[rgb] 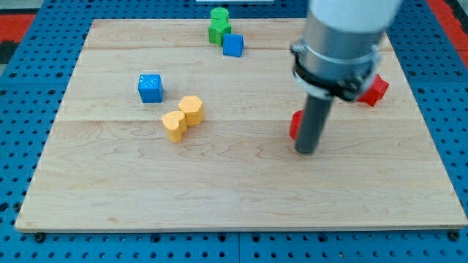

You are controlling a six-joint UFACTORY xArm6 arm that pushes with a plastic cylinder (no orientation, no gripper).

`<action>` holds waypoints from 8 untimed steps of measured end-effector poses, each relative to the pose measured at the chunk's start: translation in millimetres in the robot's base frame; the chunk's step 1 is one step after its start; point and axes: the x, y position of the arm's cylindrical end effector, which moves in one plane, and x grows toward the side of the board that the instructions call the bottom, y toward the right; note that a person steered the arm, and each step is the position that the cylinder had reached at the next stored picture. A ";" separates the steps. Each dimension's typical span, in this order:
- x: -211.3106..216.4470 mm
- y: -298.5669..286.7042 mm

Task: Move the yellow pentagon left to the red circle

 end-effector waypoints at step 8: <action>35.6 -217.1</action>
